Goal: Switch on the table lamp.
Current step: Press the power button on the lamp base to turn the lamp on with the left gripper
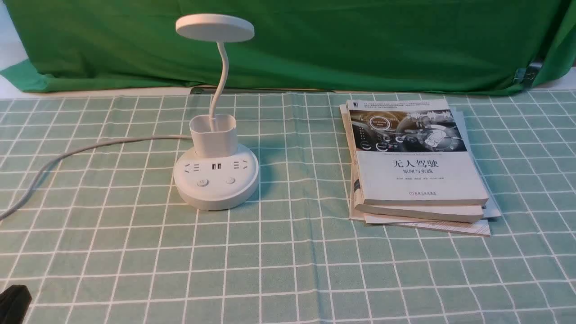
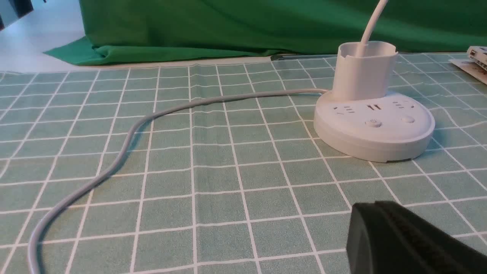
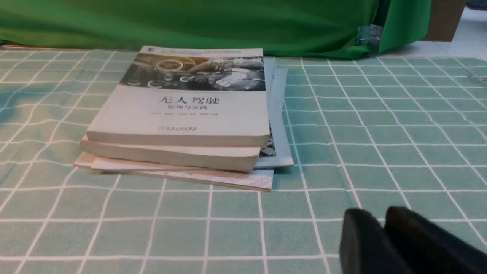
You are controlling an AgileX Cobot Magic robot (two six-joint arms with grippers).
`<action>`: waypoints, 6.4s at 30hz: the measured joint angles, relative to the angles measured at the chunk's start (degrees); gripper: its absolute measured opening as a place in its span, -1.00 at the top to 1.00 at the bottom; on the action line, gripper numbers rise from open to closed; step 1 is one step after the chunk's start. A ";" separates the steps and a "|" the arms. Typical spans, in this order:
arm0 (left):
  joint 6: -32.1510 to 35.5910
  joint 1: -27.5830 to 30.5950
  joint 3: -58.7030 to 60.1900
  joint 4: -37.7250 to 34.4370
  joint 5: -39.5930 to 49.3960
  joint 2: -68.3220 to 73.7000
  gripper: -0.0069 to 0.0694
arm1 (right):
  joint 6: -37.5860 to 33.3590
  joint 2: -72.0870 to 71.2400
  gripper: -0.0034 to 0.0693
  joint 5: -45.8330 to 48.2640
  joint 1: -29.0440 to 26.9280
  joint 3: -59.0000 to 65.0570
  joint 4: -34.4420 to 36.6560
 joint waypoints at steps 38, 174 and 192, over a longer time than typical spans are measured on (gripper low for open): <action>0.00 0.00 0.00 1.78 -29.16 0.00 0.81 | 0.00 0.00 0.31 0.08 0.00 0.00 0.00; -22.09 -18.57 -75.04 7.40 12.87 111.91 0.81 | 0.04 0.00 0.25 0.05 0.00 0.00 0.00; -19.49 -18.62 -77.13 4.39 16.95 112.10 0.81 | 0.04 0.00 0.25 0.06 0.00 0.00 0.00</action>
